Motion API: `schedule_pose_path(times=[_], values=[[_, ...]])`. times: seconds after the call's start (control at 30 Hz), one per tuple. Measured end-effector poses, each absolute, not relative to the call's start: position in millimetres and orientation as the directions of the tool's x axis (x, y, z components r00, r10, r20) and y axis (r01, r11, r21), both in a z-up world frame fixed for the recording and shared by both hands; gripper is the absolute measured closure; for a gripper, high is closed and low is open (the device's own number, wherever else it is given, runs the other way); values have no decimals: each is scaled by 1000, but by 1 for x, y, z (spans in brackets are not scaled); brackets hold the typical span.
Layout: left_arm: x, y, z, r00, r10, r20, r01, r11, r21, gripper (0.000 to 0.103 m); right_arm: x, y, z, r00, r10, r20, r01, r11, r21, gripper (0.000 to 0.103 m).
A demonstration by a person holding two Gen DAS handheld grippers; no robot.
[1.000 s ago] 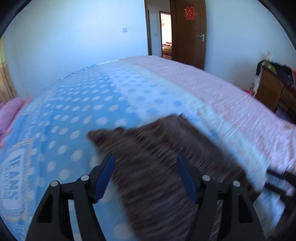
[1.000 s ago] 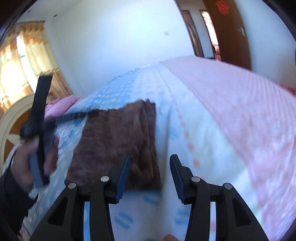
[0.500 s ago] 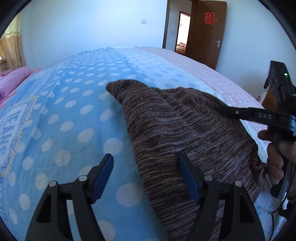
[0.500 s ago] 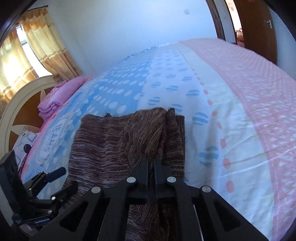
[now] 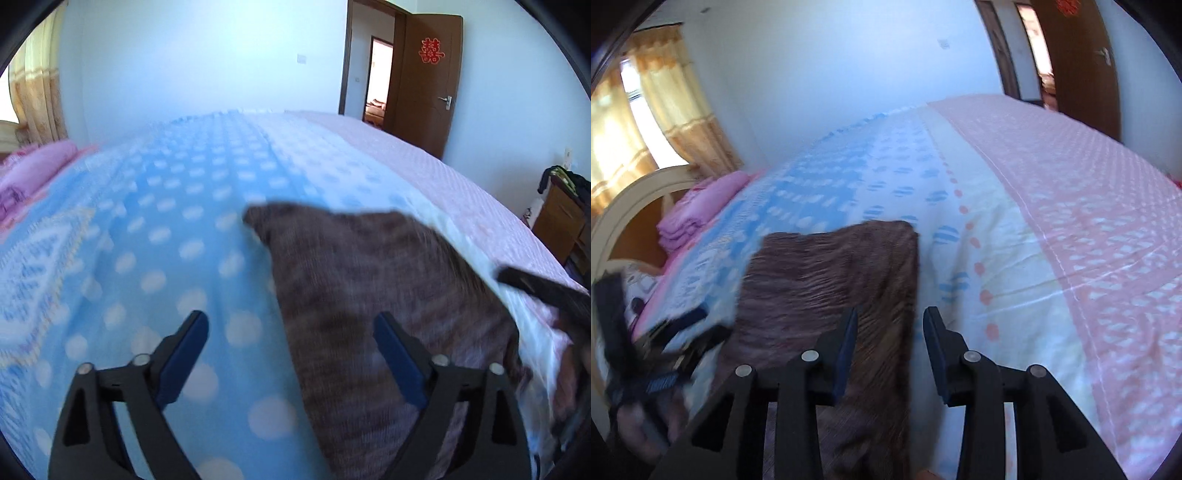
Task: Fold small clothes
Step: 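Open the left gripper and smooth the folded sweater flat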
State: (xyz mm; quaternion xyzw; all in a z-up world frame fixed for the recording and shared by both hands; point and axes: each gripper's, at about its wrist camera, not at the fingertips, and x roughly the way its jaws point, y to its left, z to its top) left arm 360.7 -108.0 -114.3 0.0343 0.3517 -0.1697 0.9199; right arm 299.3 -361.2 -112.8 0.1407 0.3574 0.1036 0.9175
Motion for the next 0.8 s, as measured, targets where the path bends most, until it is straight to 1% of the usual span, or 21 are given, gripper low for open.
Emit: schedule_pose_path(times=[0.07, 0.1, 0.13, 0.17, 0.23, 0.27, 0.3, 0.33, 0.37, 0.4, 0.47, 0.53, 0.63, 0.73, 0.77, 0.8], values=[[375, -115, -110, 711, -265, -651, 327, 945, -28, 4, 282, -342, -109, 689, 397, -607, -208, 910, 359, 65], [382, -119, -111, 722, -241, -649, 316, 949, -1, 4, 276, -334, -113, 663, 430, -613, -248, 899, 362, 65], [392, -126, -116, 742, -178, -646, 280, 958, 59, 4, 271, -325, -118, 635, 445, -631, -272, 894, 356, 65], [399, -129, -122, 743, -143, -654, 261, 961, 87, 3, 268, -318, -126, 614, 422, -666, -271, 906, 325, 65], [416, -132, -140, 717, -68, -694, 229, 963, 142, 0, 264, -320, -144, 608, 268, -747, -170, 963, 207, 66], [419, -126, -145, 712, -74, -698, 219, 968, 121, 0, 260, -329, -152, 608, 221, -762, -117, 975, 190, 75], [419, -120, -148, 707, -114, -698, 222, 973, 65, 0, 253, -340, -154, 614, 229, -755, -86, 971, 225, 78], [419, -115, -149, 701, -131, -701, 218, 975, 36, 0, 248, -350, -158, 600, 199, -775, -32, 974, 225, 76], [417, -112, -149, 699, -144, -700, 217, 976, 17, 0, 243, -357, -162, 588, 234, -774, -27, 962, 270, 74], [415, -110, -148, 697, -157, -700, 218, 976, -2, 0, 237, -360, -160, 596, 243, -765, -30, 959, 282, 74], [406, -105, -146, 689, -170, -704, 212, 977, -29, 0, 227, -356, -148, 634, 192, -749, -23, 973, 230, 74], [389, -98, -140, 708, -187, -681, 201, 978, -60, 0, 225, -346, -135, 683, 163, -712, -44, 982, 183, 73], [367, -91, -135, 724, -201, -660, 190, 978, -89, 0, 228, -324, -114, 740, 190, -645, -130, 982, 140, 72], [358, -91, -138, 708, -219, -671, 205, 973, -102, 0, 246, -302, -118, 698, 278, -660, -248, 958, 141, 72], [358, -94, -141, 697, -216, -683, 212, 973, -92, 0, 253, -296, -125, 680, 291, -673, -268, 953, 141, 72], [358, -96, -143, 692, -212, -690, 214, 973, -83, 0, 260, -294, -133, 663, 273, -697, -260, 957, 128, 72]])
